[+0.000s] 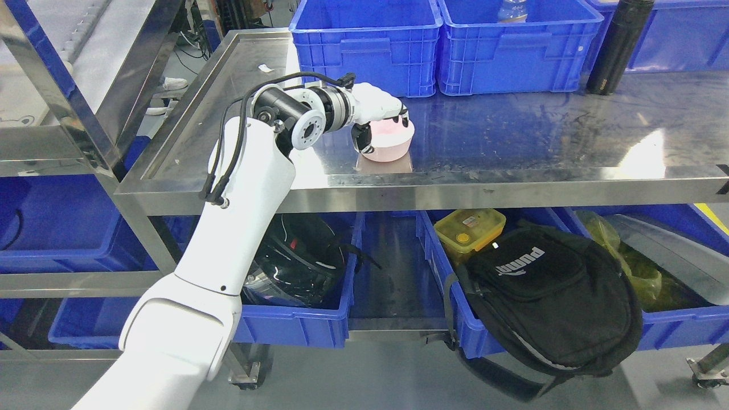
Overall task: Stack pink IKEA bowl on shelf middle layer
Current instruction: 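Close the left hand fingers on the rim of the pink bowl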
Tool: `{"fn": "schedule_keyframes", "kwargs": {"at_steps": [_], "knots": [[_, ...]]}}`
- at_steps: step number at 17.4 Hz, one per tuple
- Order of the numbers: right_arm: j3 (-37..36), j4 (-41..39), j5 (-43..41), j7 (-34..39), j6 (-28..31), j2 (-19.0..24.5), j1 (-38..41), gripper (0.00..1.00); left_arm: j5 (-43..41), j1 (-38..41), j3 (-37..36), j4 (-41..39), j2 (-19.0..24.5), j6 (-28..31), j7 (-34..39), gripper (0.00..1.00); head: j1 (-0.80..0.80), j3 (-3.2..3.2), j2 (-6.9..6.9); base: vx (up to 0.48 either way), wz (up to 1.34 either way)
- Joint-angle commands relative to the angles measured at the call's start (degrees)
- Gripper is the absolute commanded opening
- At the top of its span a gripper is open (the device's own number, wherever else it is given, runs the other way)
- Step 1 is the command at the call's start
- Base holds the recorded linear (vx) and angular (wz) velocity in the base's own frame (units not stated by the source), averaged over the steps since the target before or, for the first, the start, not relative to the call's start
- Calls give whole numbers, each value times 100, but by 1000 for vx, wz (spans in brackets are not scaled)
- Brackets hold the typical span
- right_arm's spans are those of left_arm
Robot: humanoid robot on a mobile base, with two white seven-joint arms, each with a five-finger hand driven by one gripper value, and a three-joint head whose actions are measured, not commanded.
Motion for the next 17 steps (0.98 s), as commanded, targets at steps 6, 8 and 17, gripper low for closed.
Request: {"fn": "schedule_keyframes", "kwargs": {"at_steps": [6,8,17], "knots": [[0,-100,0,2,2,-100,123,100,-292,-66,19,519,-29,-13,-48,65,0,0,0,0,0],[0,-100,0,2,2,-100,123,100,-292,-48,10,527,-29,-13,-39,65,0,0,0,0,0],[0,-100,0,2,2,-100,123,100,-292,-13,133,633,28,-13,-22,65,0,0,0,0,0]]}}
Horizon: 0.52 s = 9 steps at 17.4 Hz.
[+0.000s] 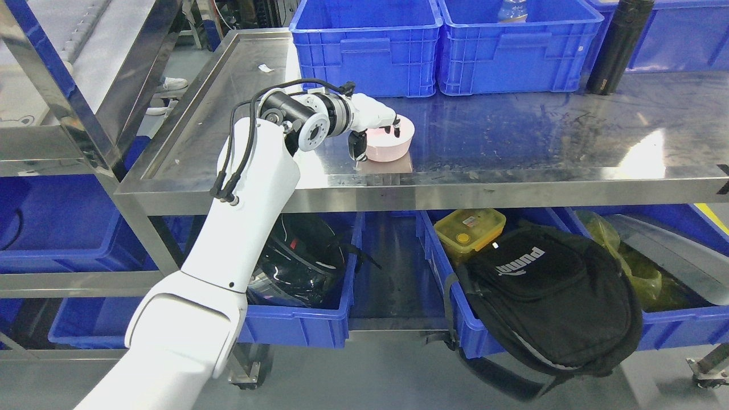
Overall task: Stack pink IKEA bowl on shelf middle layer
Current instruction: 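Close the left hand fingers on the rim of the pink bowl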
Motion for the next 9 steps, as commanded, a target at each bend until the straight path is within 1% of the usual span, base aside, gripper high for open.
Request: {"fn": "schedule_keyframes", "kwargs": {"at_steps": [1,7,9], "knots": [[0,-100,0,3,2,-100,123,100,-18,11,86,192,140,-1,16,65,0,0,0,0,0],[0,-100,0,3,2,-100,123,100,-9,46,95,254,166,-27,16,65,0,0,0,0,0],[0,-100,0,3,2,-100,123,100,-9,46,95,394,157,-27,33,65,0,0,0,0,0]]}}
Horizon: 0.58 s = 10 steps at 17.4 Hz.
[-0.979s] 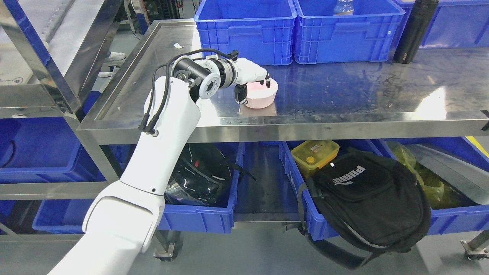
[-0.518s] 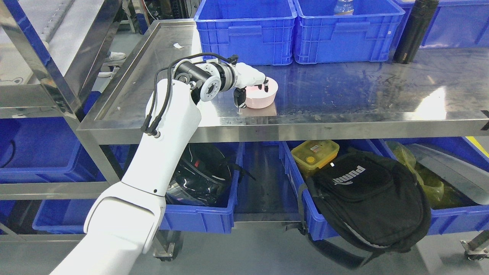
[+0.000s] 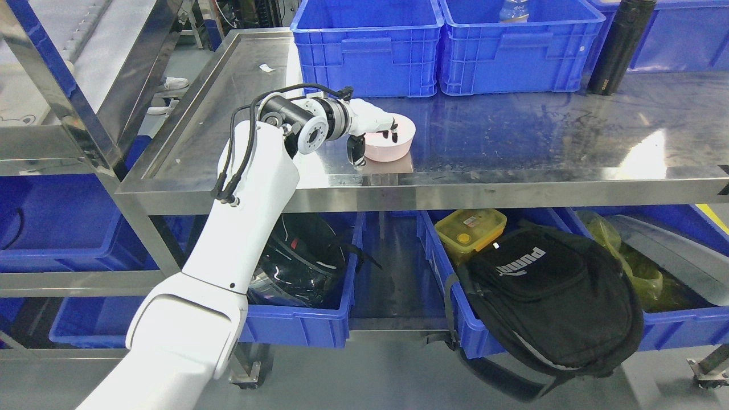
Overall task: Stack pink IKEA bowl on shelf middle layer
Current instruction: 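Close the left hand fingers on the rim of the pink bowl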
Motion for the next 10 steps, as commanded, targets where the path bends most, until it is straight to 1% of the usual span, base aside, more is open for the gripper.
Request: {"fn": "schedule_keyframes", "kwargs": {"at_steps": [1,6,7,10], "knots": [[0,-100,0,4,2,-100,123,100,-1,16,42,314,148,-5,24,65,0,0,0,0,0],[0,-100,0,4,2,-100,123,100,-1,-1,60,719,90,-31,112,63,0,0,0,4,-9],[0,-100,0,4,2,-100,123,100,-1,-10,60,737,90,-40,112,60,0,0,0,7,-41],[0,-100,0,4,2,-100,123,100,17,-1,174,746,90,-198,104,43,0,0,0,2,-14]]}}
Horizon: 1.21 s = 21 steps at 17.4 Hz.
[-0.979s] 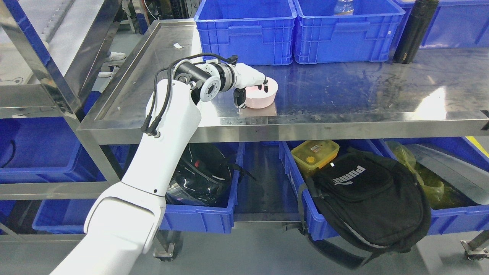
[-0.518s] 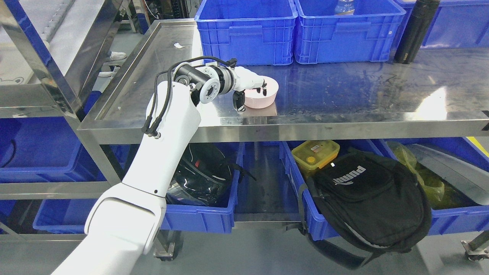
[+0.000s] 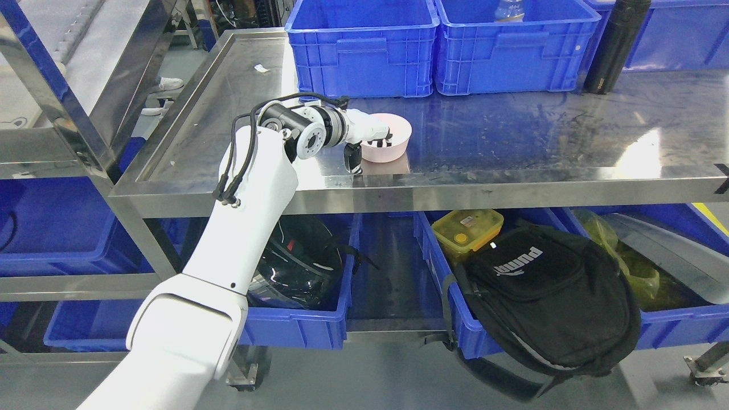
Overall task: Stack pink IKEA bowl on shelf middle layer
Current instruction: 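Close the left hand fingers on the rim of the pink bowl, then lift the pink bowl off the shelf with the left hand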
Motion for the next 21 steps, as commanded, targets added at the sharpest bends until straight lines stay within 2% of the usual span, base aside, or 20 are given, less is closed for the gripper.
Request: {"fn": "schedule_keyframes", "kwargs": {"at_steps": [1,2,4,7,10,13,16,21], "knots": [[0,-100,0,3,2,-100,123,100,25,-5,234,340,96,-201,-26,37,0,0,0,0,0],[0,-100,0,3,2,-100,123,100,25,-5,409,340,96,-428,-61,24,0,0,0,0,0],[0,-100,0,3,2,-100,123,100,43,-5,673,331,96,-692,-62,12,0,0,0,0,0],[0,-100,0,3,2,-100,123,100,139,-5,1112,226,96,-965,-62,2,0,0,0,0,0],[0,-100,0,3,2,-100,123,100,384,-13,1762,-80,96,-1518,-97,0,0,0,0,0,0],[0,-100,0,3,2,-100,123,100,1323,83,2036,-633,96,-1862,-219,0,0,0,0,0,0],[0,-100,0,3,2,-100,123,100,1931,495,2344,-1476,96,-1968,-412,0,0,0,0,2,-5],[0,-100,0,3,2,-100,123,100,2705,1163,2853,-2480,96,-2898,-466,0,0,0,0,2,-8]]}}
